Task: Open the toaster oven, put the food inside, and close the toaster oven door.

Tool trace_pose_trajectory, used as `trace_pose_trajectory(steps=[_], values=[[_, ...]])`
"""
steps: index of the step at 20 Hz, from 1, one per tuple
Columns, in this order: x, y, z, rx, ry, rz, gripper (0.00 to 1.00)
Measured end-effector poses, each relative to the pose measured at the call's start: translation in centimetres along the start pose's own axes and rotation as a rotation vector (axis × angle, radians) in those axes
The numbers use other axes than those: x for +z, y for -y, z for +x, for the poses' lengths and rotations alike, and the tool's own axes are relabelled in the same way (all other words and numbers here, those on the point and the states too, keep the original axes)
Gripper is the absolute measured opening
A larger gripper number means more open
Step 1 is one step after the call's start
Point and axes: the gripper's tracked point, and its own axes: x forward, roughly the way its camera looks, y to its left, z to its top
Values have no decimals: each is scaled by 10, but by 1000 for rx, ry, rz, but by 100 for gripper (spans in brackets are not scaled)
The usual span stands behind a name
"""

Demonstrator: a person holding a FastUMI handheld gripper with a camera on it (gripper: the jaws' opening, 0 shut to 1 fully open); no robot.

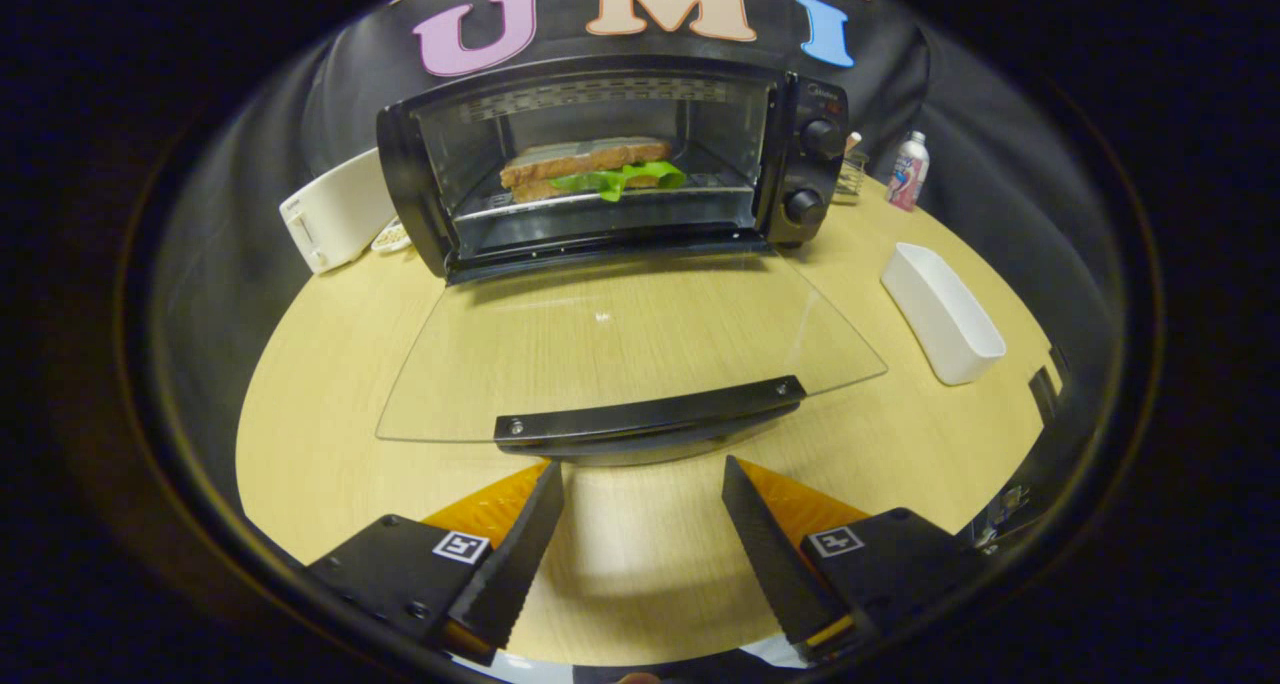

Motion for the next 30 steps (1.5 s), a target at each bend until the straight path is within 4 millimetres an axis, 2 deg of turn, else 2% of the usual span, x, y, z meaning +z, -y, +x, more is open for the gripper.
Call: trace_pose_trajectory(steps=[6,11,15,30], values=[[29,-3,-20,4,71,-36,99],[69,-2,-35,5,156,-40,100],[99,-3,-41,10,211,-30,100],[192,-22,-24,65,351,76,100]])
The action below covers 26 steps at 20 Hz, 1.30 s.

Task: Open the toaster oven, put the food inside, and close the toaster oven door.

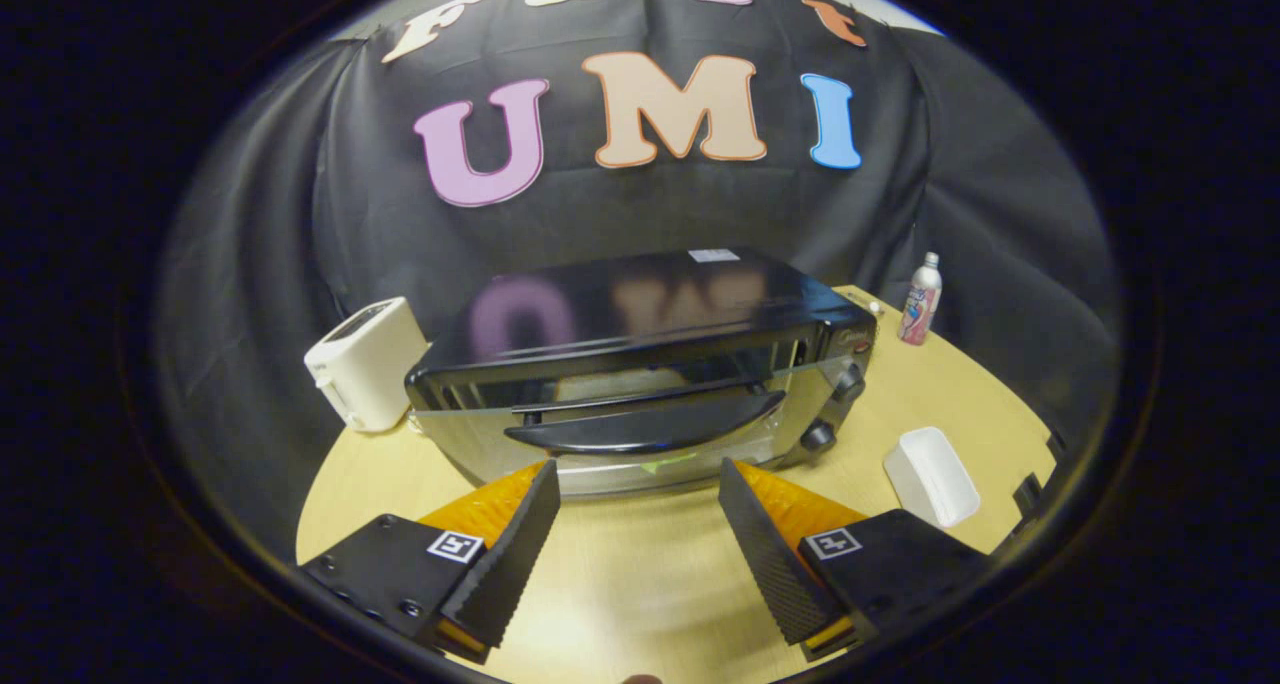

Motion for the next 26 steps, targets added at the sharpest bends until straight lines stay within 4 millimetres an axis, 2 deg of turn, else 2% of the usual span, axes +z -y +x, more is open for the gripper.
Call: trace_pose_trajectory(steps=[3,8,11,13,16,22,26], values=[[13,-4,11,9,16,17,100],[20,-6,14,5,26,6,99],[26,-5,6,6,37,6,99],[40,-1,-7,2,62,-9,99],[87,-3,-31,13,146,-38,98],[208,-30,-81,102,350,-32,98],[264,-46,-104,146,432,-33,98]])
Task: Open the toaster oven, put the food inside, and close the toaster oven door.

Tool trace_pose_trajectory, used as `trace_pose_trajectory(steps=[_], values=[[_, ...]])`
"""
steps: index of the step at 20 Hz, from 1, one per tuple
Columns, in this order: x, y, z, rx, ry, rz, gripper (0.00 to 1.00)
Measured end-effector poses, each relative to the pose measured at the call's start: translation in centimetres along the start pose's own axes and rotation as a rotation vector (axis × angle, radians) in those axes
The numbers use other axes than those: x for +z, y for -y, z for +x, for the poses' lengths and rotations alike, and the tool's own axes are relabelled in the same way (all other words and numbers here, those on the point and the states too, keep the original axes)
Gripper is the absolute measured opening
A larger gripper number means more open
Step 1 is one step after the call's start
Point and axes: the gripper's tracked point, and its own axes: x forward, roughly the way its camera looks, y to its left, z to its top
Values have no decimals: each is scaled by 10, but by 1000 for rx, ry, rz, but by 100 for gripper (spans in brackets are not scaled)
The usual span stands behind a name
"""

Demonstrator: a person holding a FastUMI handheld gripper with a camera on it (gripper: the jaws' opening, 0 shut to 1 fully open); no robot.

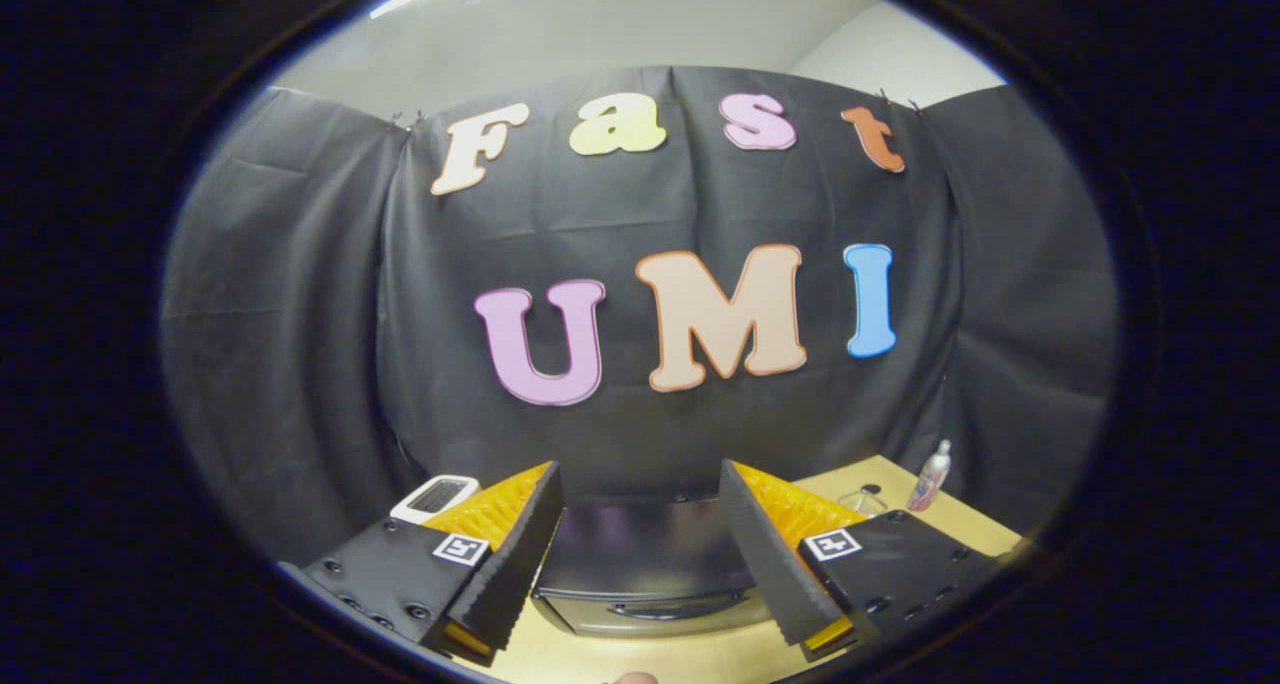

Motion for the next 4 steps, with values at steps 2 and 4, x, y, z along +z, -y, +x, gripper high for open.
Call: trace_pose_trajectory(steps=[2,4], values=[[18,-6,1,11,33,-17,98],[25,-10,2,18,48,-26,98]])
